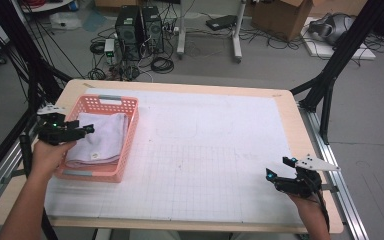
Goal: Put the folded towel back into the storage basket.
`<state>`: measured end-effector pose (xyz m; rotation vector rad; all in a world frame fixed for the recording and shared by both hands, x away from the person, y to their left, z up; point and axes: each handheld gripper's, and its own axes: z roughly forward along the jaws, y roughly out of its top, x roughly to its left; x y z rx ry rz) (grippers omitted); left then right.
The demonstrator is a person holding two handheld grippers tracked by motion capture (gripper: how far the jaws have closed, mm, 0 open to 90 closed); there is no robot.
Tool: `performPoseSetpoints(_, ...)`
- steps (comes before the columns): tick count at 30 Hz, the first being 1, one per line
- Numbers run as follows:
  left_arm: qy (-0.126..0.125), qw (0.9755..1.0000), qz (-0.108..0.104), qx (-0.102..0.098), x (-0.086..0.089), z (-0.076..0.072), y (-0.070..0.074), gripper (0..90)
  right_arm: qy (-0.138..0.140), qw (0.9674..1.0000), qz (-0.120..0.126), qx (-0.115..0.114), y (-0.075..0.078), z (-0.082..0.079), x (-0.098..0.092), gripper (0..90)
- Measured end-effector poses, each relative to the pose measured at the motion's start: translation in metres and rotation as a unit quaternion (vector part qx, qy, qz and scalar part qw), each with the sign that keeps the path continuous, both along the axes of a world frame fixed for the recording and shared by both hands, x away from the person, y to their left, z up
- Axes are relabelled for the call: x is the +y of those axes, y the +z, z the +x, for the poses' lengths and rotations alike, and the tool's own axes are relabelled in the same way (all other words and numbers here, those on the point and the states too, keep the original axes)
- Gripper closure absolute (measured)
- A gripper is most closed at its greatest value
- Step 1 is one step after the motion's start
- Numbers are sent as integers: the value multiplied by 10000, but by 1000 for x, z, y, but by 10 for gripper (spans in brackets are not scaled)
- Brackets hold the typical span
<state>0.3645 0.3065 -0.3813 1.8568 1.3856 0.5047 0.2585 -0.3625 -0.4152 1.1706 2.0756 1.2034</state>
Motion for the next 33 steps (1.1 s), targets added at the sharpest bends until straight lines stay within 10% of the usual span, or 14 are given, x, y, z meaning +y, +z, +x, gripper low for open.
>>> performPoseSetpoints(6, 8, 9937, 596, 947, -21, 21, -22, 379, 25, 10000, 4, 7, 0, 0, 2, 199)
performPoseSetpoints(13, -207, 9935, 692, 880, -29, 25, -29, 367, 36, 10000, 16, 6, 0, 0, 1, 199)
performPoseSetpoints(17, -137, 9996, 135, 195, -24, 20, -21, 414, 41, 10000, 4, 20, 1, 0, 2, 200)
performPoseSetpoints(20, -130, 9990, -249, -335, -22, 13, -13, 384, 2, 10000, 48, -30, 1, 0, -2, 199)
performPoseSetpoints(27, -188, 9835, -903, -1554, -29, -6, 5, 309, -49, 9999, 96, -32, 1, 0, -7, 199)
performPoseSetpoints(33, -325, 9684, -1297, -2106, -40, -19, 20, 226, -34, 9999, 123, -46, 2, 1, -7, 199)
